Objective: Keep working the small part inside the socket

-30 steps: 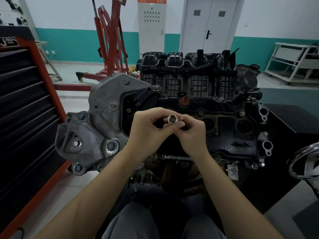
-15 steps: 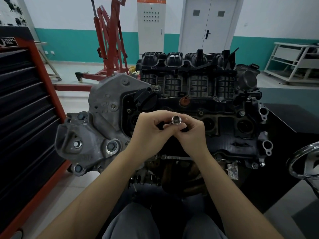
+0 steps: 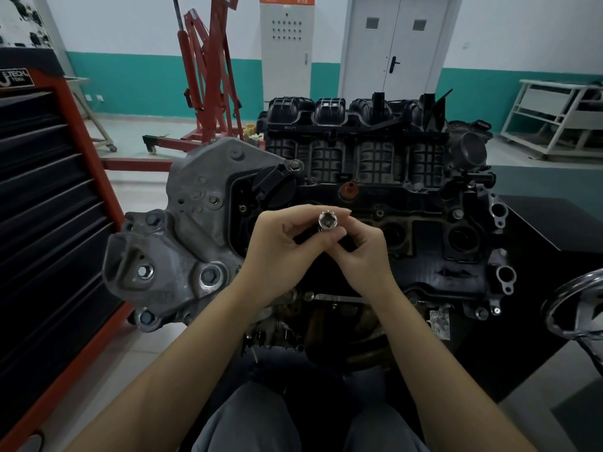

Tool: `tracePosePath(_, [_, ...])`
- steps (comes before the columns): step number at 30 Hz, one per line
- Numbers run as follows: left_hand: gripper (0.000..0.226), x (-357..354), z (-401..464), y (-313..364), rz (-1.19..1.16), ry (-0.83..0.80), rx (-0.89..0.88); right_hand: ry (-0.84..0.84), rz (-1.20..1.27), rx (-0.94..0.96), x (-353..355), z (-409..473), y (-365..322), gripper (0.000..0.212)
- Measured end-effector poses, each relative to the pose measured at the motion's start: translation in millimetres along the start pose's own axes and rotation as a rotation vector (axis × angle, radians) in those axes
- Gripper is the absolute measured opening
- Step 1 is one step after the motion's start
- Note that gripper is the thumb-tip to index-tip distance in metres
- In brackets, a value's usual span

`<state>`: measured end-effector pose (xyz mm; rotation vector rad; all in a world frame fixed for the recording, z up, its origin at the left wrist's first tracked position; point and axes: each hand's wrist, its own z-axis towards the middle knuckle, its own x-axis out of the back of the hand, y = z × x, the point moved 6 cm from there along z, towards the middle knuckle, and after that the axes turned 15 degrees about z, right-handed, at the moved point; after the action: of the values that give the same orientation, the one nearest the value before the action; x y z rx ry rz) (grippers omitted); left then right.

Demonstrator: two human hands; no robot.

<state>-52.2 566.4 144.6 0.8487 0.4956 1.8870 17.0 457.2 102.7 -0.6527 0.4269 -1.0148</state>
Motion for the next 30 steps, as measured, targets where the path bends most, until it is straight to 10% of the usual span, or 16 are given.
tracePosePath(30, [0.028,-2.0,-1.4,2.6,-0.007,-0.065,0.017,0.095,0.030,-0.063,6.9,-1.7,13.5,0.021])
